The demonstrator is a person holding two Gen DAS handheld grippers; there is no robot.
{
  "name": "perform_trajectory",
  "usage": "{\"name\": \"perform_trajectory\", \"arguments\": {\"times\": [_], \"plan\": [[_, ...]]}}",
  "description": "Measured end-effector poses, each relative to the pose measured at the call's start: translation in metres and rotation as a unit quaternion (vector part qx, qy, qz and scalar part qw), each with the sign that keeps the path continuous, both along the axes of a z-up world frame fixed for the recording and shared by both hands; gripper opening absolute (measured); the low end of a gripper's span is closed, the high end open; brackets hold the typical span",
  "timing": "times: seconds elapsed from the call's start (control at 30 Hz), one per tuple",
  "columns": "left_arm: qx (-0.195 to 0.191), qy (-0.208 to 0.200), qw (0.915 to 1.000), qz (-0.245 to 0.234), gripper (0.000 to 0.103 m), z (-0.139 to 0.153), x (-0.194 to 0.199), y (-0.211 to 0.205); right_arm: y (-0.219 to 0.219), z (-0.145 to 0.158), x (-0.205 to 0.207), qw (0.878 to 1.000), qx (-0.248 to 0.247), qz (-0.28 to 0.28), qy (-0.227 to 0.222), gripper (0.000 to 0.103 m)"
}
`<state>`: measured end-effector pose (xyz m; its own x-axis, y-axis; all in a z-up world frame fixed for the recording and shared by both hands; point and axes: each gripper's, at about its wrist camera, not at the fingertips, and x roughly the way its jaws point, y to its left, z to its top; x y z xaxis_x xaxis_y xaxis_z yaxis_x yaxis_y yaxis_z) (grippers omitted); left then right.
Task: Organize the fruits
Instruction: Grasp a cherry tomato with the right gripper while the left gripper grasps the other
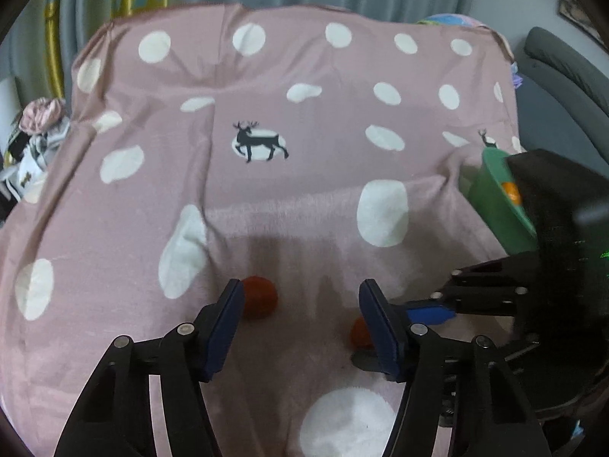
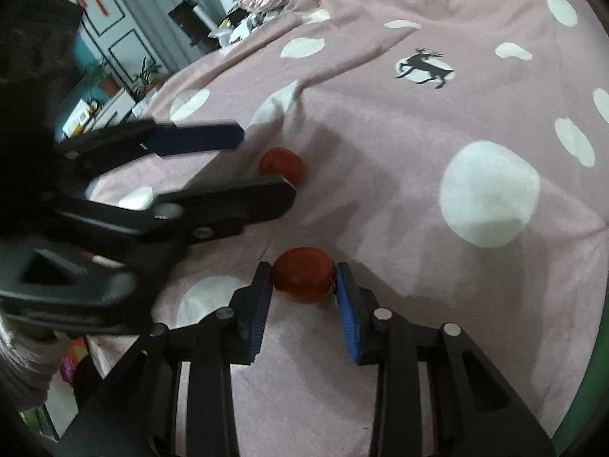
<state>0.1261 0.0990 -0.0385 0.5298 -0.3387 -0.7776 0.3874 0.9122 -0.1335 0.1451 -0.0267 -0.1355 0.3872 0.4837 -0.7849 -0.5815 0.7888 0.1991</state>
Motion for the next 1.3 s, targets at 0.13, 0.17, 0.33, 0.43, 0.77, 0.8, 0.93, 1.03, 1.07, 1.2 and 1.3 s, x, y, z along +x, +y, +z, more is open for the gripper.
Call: {"name": "perform_trajectory", "arguments": {"times": [0.13,0.17,0.33,0.43,0.77,0.8,0.93,1.03,1.07,1.2,1.3], "plan": [[0.044,0.010,0.9989,0.014,0.061,-0.010,0.010,-0.007,-0.010,-0.001,0.000,1.000,0.018,-0.004,0.013,0.035],[0.050,0.016,0.9985,0.017,0.061,-0.013,0.013,-0.008,-0.011,-0.001,0.000,1.000,0.019,-0.004,0.013,0.035],[0.068,0.027,0.9970,0.027,0.058,-0.022,0.020,-0.008,-0.013,-0.003,0.001,0.999,0.028,-0.001,0.019,0.035],[0.083,0.046,0.9952,0.027,0.040,-0.030,0.023,-0.010,-0.016,-0.003,0.002,0.999,0.034,-0.001,0.023,0.035],[0.087,0.064,0.9939,0.021,0.031,-0.033,0.033,-0.013,-0.023,-0.005,0.006,0.999,0.040,-0.002,0.025,0.035],[0.089,0.065,0.9937,0.020,0.031,-0.033,0.034,-0.014,-0.024,-0.005,0.006,0.999,0.040,-0.003,0.025,0.035],[0.091,0.066,0.9934,0.022,0.031,-0.033,0.034,-0.015,-0.026,-0.005,0.006,0.999,0.044,-0.005,0.028,0.035],[0.095,0.066,0.9930,0.021,0.031,-0.033,0.033,-0.017,-0.026,-0.005,0.006,0.999,0.044,-0.005,0.028,0.034],[0.098,0.065,0.9928,0.021,0.031,-0.032,0.033,-0.018,-0.027,-0.005,0.006,0.999,0.044,-0.006,0.028,0.034],[0.109,0.058,0.9922,0.017,0.030,-0.032,0.029,-0.022,-0.030,-0.003,0.005,0.998,0.048,-0.014,0.023,0.034],[0.113,0.054,0.9920,0.016,0.030,-0.031,0.023,-0.024,-0.033,0.001,0.001,0.998,0.052,-0.016,0.021,0.034]]}}
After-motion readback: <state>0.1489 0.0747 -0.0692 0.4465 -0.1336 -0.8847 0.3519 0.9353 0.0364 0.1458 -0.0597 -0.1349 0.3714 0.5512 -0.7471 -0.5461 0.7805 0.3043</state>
